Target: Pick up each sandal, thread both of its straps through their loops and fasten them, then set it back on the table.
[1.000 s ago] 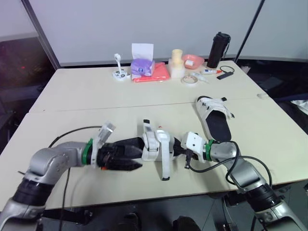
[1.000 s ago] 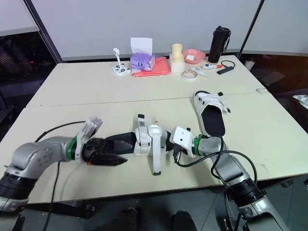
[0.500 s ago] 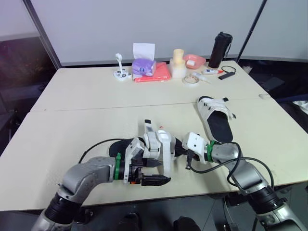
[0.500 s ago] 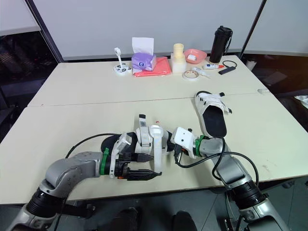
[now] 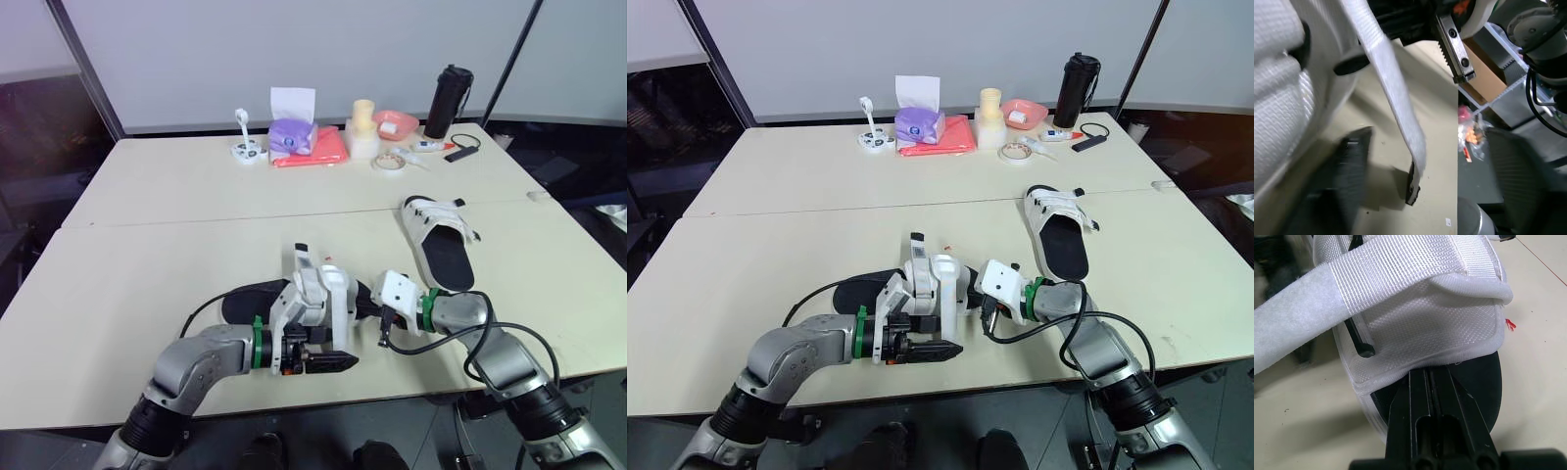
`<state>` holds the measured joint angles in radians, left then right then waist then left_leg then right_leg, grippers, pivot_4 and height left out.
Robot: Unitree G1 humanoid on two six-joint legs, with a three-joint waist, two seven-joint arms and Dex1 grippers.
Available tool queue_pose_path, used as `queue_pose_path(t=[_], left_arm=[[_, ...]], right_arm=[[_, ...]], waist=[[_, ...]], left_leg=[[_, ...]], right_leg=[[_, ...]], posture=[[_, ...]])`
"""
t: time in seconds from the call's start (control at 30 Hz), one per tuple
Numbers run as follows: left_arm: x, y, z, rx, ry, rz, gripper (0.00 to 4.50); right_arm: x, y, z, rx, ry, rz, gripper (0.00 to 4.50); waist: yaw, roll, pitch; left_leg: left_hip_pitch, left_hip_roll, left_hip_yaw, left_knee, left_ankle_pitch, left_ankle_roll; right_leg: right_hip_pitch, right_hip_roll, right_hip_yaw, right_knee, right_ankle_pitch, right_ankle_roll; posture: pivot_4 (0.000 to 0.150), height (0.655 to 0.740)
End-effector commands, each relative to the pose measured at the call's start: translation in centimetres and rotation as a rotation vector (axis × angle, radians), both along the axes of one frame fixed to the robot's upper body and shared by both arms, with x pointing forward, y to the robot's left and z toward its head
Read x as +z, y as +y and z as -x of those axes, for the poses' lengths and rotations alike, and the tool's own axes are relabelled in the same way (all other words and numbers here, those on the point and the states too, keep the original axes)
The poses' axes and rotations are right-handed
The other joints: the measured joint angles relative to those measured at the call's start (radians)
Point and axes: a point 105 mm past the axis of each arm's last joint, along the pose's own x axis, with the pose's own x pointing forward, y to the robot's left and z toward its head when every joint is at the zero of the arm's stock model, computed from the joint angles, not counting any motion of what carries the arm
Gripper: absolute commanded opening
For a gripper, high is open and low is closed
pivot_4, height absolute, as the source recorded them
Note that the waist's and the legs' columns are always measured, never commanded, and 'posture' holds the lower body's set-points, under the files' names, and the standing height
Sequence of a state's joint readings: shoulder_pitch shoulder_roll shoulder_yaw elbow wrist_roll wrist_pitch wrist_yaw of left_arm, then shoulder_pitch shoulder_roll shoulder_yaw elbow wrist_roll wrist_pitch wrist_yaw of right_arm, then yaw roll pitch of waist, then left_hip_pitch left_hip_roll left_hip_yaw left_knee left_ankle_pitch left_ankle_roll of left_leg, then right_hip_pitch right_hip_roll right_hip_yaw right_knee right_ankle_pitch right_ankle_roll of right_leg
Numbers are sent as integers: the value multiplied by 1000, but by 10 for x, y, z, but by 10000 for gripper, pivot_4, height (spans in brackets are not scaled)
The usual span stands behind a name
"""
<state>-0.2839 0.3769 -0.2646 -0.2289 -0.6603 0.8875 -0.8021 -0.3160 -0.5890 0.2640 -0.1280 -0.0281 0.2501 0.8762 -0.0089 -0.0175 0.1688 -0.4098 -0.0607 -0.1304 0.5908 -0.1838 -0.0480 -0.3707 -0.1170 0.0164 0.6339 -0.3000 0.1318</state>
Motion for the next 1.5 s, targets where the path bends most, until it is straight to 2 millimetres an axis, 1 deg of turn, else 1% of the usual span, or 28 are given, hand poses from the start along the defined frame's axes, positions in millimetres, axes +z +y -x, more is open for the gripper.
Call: queue_pose_path(t=[0.03, 0.1, 0.13, 0.23, 0.37, 0.43, 0.57, 0.67, 0.77, 0.83, 0.9, 1.0, 1.07, 1.17, 1.27, 1.4, 1.5], left_arm=[[6, -7, -1, -16, -15, 22, 14662], [7, -9, -3, -6, -12, 36, 4311], [9, -9, -4, 1, -9, 43, 243], [17, -7, -6, 12, -9, 70, 243], [31, 5, -5, -13, 30, 111, 243], [48, 17, 0, -66, 77, 168, 243], [70, 40, 4, -148, 112, 213, 243], [87, 59, -2, -201, 114, 231, 243], [91, 67, -11, -214, 101, 225, 243], [99, 64, -31, -183, 79, 247, 243], [105, 52, -54, -134, 70, 271, 243], [101, 30, -77, -79, 40, 253, 243], [96, 17, -85, -57, 29, 233, 243], [87, 4, -89, -50, 31, 210, 243], [81, -3, -86, -53, 46, 205, 243], [70, -1, -82, -1, 87, 179, 243], [69, 2, -79, 42, 119, 194, 243]], right_arm=[[-24, -3, 11, 1, 96, 47, 0], [-24, -2, 12, 0, 96, 46, 0], [-25, -2, 12, 0, 96, 46, 0], [-25, -1, 13, -1, 97, 43, 0], [-26, 0, 13, -3, 97, 42, 0], [-26, 1, 12, -4, 96, 40, 0], [-26, 2, 10, -6, 91, 36, 0], [-25, 3, 7, -7, 83, 33, 0], [-25, 3, 5, -9, 79, 31, 0], [-24, 3, 2, -10, 73, 28, 0], [-24, 4, 1, -11, 68, 27, 0], [-23, 4, -1, -13, 62, 24, 0], [-23, 4, -2, -17, 58, 24, 0], [-23, 2, -2, -25, 55, 24, 0], [-23, -1, -1, -35, 54, 26, 0], [-23, -3, 0, -46, 55, 26, 0], [-23, -4, 1, -51, 54, 26, 0]], waist=[[0, 0, 0], [0, 0, 0], [1, 0, 0], [1, 0, 0], [-1, 0, 0], [-2, 0, 0], [-3, 0, 0], [-4, 0, 0], [-4, 0, 1], [-1, 0, 1], [1, -1, 1], [-2, -2, 1], [-6, -2, 1], [-10, -2, 1], [-8, -2, 1], [-4, -2, 1], [-3, -2, 1]], left_leg=[[0, 0, 0, 0, 0, 0], [0, 0, 0, 0, 0, 0], [0, 0, 0, 0, 0, 0], [0, 0, 0, 0, 0, 0], [0, 0, 0, 0, 0, 0], [0, 0, 0, 0, 0, 0], [0, 0, 0, -1, 0, 0], [0, 0, 0, -1, 0, 0], [0, 0, 0, -2, 0, 0], [0, 0, 1, -2, 0, 0], [0, 0, 0, -2, 0, 0], [0, -1, 0, 1, 0, 0], [0, -2, 0, 1, 0, 0], [0, -1, 1, -2, 0, 0], [0, -1, 1, -2, 0, 0], [0, -1, 0, -2, 0, -1], [0, -1, -1, -1, 0, -1]], right_leg=[[0, 0, 0, 0, 0, 0], [0, 0, 0, 0, 0, 0], [0, 0, 0, 0, 0, 0], [0, 0, 0, 0, 0, 0], [0, 0, 0, 0, 0, 0], [0, 0, -1, 0, 0, 0], [-1, 0, -1, 0, 0, 0], [-1, 0, -1, 0, 0, 0], [-1, 1, 0, 0, 0, 0], [-1, 0, 0, -1, 0, 0], [-1, 1, -2, -1, 0, 0], [1, 1, -3, -2, 1, 0], [1, 1, -2, -2, 2, 3], [-1, 1, -2, -1, 3, 4], [-1, 3, -2, -1, 3, 4], [-1, 2, -2, -1, 3, 4], [-1, 2, -2, -1, 3, 4]], posture=[[1500, 7400], [1500, 7400], [1500, 7400], [1500, 7400], [1500, 7400], [1500, 7400], [1500, 7400], [1500, 7400], [1500, 7400], [1500, 7400], [1500, 7400], [1500, 7400], [1500, 7400], [1500, 7400], [1500, 7400], [1500, 7400], [1500, 7400]])
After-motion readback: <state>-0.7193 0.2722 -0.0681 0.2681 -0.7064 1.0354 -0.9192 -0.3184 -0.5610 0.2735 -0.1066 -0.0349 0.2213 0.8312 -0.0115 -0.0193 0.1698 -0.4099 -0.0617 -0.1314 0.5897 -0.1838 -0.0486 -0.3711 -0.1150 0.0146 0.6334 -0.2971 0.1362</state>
